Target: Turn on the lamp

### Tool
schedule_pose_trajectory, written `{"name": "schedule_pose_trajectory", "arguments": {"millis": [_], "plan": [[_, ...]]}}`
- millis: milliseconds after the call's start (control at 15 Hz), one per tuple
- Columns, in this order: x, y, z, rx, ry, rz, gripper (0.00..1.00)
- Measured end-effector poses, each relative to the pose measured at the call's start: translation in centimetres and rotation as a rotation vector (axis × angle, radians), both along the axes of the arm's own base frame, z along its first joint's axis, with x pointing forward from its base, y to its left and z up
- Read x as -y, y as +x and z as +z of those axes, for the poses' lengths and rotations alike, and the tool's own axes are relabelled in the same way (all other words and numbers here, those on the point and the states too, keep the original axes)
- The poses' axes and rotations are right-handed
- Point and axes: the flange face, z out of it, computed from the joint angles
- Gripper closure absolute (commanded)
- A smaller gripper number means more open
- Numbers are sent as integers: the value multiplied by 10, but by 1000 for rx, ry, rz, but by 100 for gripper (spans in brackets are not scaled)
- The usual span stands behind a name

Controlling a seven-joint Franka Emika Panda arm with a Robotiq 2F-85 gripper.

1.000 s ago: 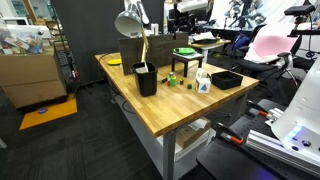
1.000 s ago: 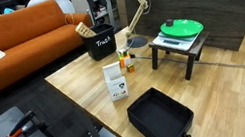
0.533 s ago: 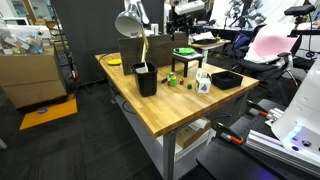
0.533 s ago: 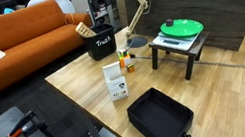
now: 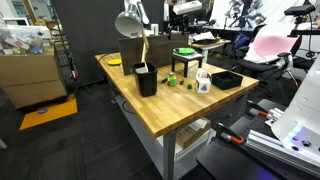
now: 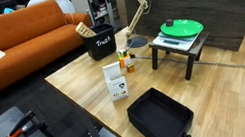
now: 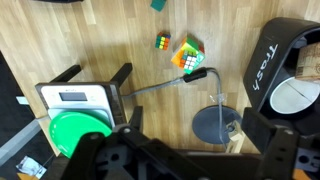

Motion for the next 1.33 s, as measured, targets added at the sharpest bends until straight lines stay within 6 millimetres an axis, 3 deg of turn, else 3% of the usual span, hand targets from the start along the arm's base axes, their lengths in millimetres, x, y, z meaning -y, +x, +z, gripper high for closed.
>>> {"name": "schedule_pose_trajectory", "arguments": {"millis": [600, 1333], "plan": [[18, 55, -60, -105, -158, 168, 0], [16, 54, -58, -102, -159, 170, 0]]}}
